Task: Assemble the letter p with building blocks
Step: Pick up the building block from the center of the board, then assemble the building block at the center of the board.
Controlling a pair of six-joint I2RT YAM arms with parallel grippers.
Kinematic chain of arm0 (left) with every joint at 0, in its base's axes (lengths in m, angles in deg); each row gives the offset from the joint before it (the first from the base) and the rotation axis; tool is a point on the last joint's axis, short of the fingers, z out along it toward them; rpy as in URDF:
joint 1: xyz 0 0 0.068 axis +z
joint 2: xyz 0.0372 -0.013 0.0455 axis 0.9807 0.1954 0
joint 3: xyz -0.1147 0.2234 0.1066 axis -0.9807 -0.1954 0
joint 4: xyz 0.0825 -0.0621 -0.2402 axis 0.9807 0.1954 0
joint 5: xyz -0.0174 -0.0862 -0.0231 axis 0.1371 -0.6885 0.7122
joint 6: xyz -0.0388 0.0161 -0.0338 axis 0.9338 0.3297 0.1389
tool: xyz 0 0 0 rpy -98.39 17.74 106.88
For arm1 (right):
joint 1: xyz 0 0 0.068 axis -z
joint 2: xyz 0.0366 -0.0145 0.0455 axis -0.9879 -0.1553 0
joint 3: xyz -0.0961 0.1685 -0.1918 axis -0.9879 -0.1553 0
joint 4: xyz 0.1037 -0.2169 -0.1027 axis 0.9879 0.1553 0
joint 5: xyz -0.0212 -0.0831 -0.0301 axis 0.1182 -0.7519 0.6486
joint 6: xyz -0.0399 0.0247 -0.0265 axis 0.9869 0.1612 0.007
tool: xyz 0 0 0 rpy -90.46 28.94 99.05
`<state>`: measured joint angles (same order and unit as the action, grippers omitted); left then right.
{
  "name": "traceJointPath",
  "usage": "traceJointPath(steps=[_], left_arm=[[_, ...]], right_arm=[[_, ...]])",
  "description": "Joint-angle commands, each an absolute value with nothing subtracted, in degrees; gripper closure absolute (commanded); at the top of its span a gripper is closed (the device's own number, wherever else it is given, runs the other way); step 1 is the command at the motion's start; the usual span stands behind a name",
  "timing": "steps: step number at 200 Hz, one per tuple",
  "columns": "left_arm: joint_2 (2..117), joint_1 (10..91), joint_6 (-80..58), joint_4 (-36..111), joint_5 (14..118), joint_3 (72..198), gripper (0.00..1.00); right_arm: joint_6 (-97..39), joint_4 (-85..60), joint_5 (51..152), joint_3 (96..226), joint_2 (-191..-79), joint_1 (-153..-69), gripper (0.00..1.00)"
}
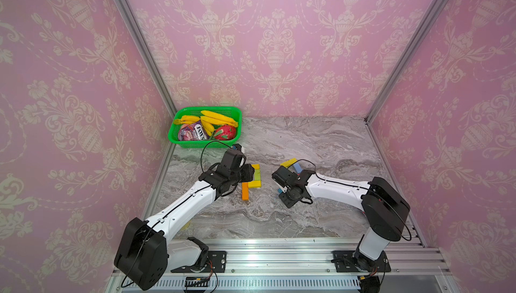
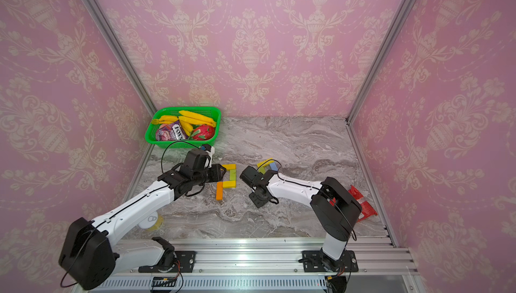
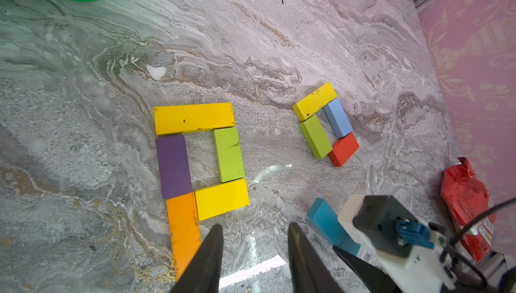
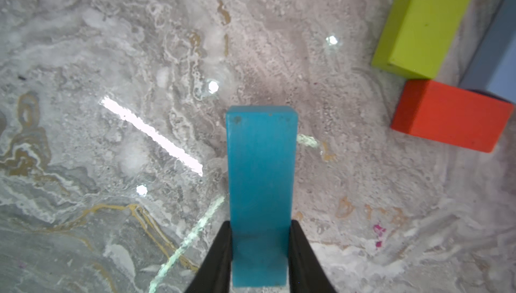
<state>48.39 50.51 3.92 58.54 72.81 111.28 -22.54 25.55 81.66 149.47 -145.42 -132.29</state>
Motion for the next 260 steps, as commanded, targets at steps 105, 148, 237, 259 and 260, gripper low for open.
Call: traceJointPath(steps=[105,148,237,259,260], left_arm=[[52.2,51.5,3.6,54.7,65.9,113.6,0.59],[54.4,51.4,4.8,52.2,61.7,114.1,0.57],[55.1,51.3,3.8,53.4,62.6,115.2,0.56],[55.4,51.4,3.7,53.5,62.6,115.3,0.56],[55.3,51.3,3.7,53.4,62.6,115.3,0.56]], right_arm=[[-29.8,26.2,80.2,150.1,-146.1,-125.6,0.79],[-29.9,24.5,81.5,147.3,-147.3,-125.2,0.79],[-29.7,22.7,83.0,146.7,-149.6,-124.3,0.77],[-29.5,22.9,82.9,147.5,-150.7,-124.2,0.76],[-29.5,22.9,82.9,147.5,-150.8,-124.2,0.76]])
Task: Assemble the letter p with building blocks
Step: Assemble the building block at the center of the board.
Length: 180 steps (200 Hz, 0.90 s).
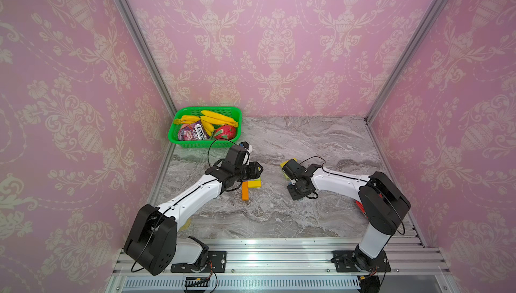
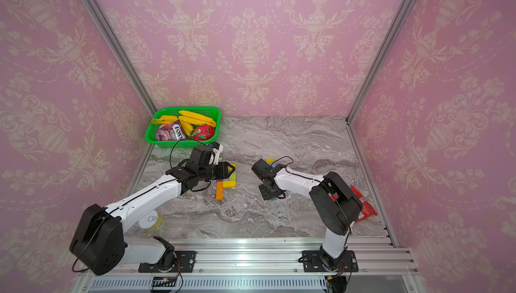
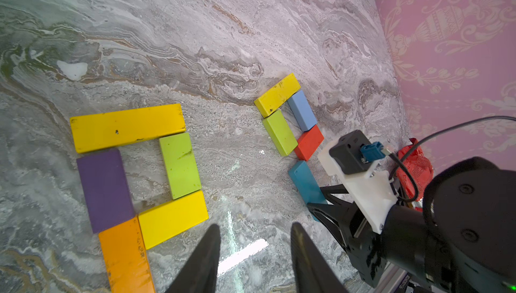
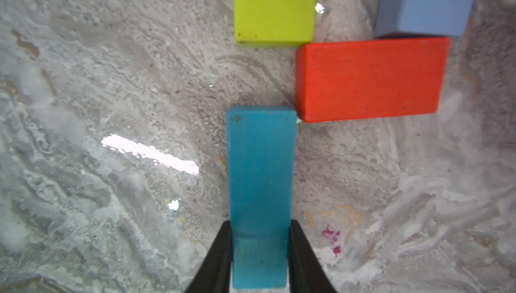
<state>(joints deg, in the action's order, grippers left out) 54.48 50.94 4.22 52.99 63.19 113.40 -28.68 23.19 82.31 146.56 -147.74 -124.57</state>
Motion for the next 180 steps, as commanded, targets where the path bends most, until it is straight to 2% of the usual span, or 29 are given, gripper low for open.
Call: traceJointPath(steps=[1,42,58,67,73,94,144,155,172,180], left_arm=[[55.3,51.4,3.7,53.5,62.6,115.3,0.56],[56.1,51.3,3.5,53.7,62.5,115.9,0.56],[56.5,51.3,3.5,53.7,62.4,116.1,0.56],[56.8,51.4,3.6,53.5,62.2,116.1,0.56],[57.0,51.3,3.6,53.4,61.9,116.1,0.56],[58.1,51.2,4.1,52.4,60.7,116.0,0.56],[61.5,45.3,5.7,49.9,60.0,116.4,0.57],[63.2,43.5,6.3,49.6,59.8,116.8,0.59],[66.0,41.0,7.5,49.3,59.3,117.1,0.62],[67.0,40.0,8.1,49.2,59.7,116.9,0.65]], right_arm=[[-29.5,22.9,82.9,147.5,-150.8,-124.2,0.76],[-30.0,23.6,82.3,148.4,-152.0,-123.3,0.72],[-30.1,23.6,82.0,148.4,-151.8,-123.3,0.64],[-30.2,23.6,81.8,148.4,-151.4,-123.3,0.52],[-30.2,23.2,81.7,148.0,-150.8,-123.3,0.47],[-30.3,19.1,82.6,144.7,-144.9,-123.3,0.32],[-30.4,7.7,87.0,133.5,-122.9,-122.9,0.18],[-31.4,8.2,88.5,131.8,-119.8,-120.8,0.21],[-33.3,10.7,91.6,130.1,-118.7,-115.6,0.42],[-33.5,10.6,93.8,129.2,-119.0,-113.6,0.49]])
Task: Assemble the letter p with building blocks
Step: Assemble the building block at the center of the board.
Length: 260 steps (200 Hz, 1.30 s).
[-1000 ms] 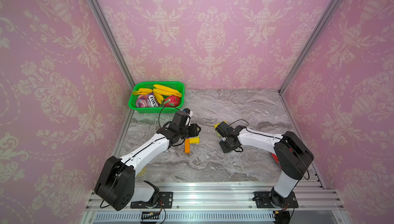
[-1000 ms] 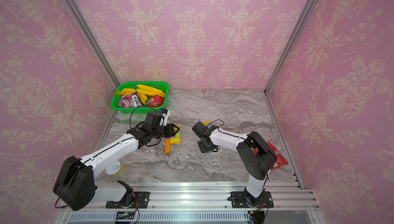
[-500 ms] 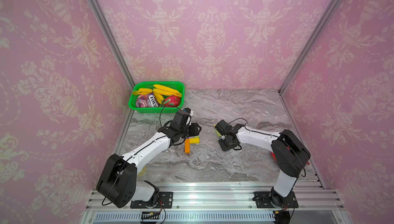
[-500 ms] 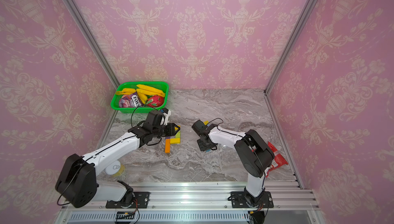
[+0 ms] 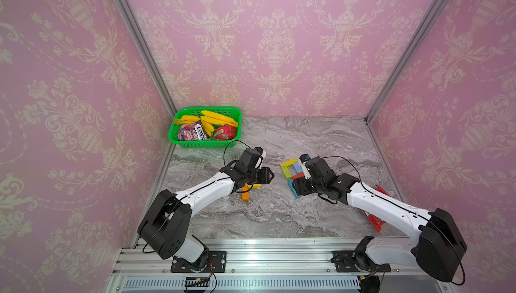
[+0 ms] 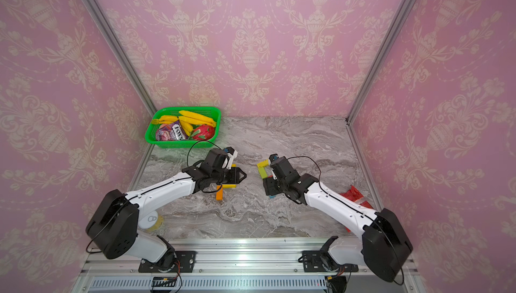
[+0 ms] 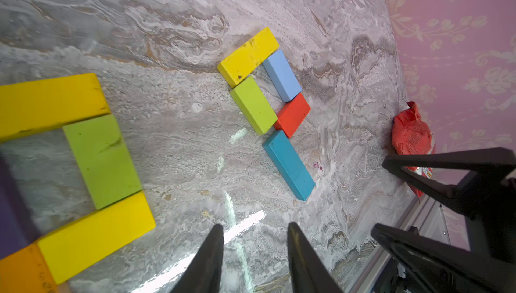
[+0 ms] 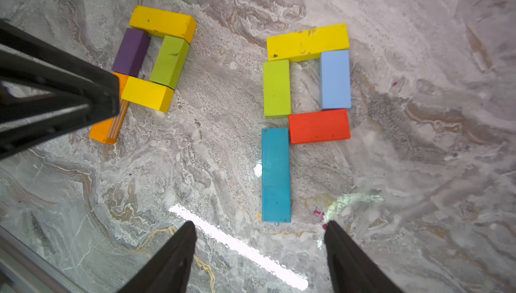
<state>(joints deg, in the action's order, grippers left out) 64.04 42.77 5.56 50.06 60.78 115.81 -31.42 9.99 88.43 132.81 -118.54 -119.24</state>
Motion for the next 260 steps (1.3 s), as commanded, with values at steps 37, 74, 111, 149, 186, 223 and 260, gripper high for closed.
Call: traceJointPath(steps=[37,74,111,149,186,223,260], left_arm=[[72.1,37.6,9.7,49.2,61.2,118.4,0.86],[80.0,36.4,11.9,52.7,60.2,124.8,1.00],[85.6,36.0,14.4,55.6,59.4,130.5,1.00],[88.8,35.2,16.8,57.6,59.0,133.6,1.00],[88.3,34.5,19.2,58.2,59.2,132.0,1.00],[88.7,33.9,19.2,60.2,59.9,133.1,1.00],[91.0,33.9,19.2,60.9,58.9,134.7,1.00]], right_arm=[[-35.5,5.4,101.5,126.2,-125.8,-108.8,0.78],[-35.2,-1.4,107.3,124.8,-131.1,-107.5,0.90],[-32.7,-2.7,110.8,125.1,-134.7,-105.3,0.90],[-30.8,-3.1,114.1,125.1,-136.7,-102.7,0.91],[-30.4,-4.6,116.8,125.1,-138.5,-102.1,0.91],[-30.5,-6.0,118.8,125.0,-140.2,-102.1,0.91],[-30.4,-6.0,119.4,125.7,-141.3,-102.1,0.91]])
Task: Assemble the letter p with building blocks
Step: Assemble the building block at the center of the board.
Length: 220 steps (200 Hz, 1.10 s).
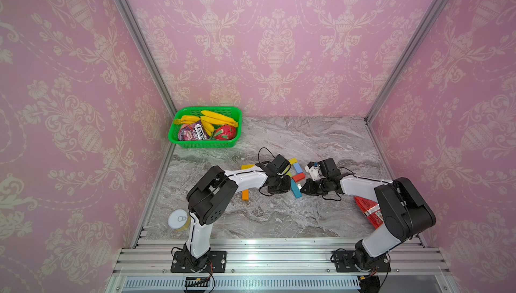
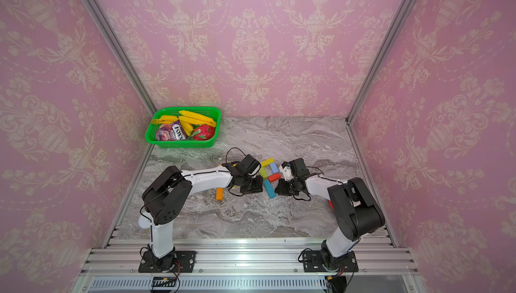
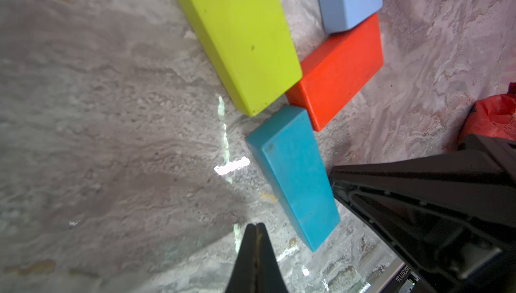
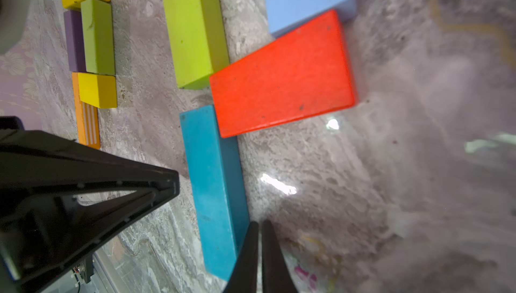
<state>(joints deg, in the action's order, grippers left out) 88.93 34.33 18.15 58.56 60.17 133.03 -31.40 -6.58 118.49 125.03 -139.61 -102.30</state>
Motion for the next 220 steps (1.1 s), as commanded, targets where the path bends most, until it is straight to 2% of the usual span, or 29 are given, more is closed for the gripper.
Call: traceJointPath(steps=[1,220], left_arm=[[91.0,33.9,19.2,60.9,58.9,134.7,1.00],[94.4,35.0,18.2,61.5,58.1,138.6,1.00]], right_arm=[[-30.4,-6.0,119.4,125.6,-141.3,-102.1,0.91],[-29.8,-3.5,120.0,130.3,-145.5,-102.0,0.90]])
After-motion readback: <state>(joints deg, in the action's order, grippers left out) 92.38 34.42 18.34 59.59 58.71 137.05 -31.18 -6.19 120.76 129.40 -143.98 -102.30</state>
